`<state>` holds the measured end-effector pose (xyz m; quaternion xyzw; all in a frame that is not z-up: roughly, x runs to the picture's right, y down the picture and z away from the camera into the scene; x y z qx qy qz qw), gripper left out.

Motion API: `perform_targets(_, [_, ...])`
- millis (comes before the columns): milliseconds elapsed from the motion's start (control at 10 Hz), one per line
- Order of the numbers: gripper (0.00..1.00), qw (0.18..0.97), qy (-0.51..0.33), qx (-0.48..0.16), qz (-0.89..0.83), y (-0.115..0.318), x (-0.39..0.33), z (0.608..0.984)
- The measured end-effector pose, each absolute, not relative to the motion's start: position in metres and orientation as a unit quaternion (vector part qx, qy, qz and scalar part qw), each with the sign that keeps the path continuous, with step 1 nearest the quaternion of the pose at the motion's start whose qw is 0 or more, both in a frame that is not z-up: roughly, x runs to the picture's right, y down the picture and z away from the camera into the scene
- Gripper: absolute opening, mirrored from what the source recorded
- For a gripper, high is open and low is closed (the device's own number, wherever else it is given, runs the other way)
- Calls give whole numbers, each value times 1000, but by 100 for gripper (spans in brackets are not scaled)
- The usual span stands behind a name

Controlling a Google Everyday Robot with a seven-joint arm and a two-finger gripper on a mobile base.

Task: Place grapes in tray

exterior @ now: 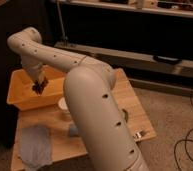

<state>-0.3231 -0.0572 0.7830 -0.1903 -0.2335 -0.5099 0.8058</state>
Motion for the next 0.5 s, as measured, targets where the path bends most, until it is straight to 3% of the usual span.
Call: perform_targets(500, [75,805,-234,-190,-511,-56,-324,782])
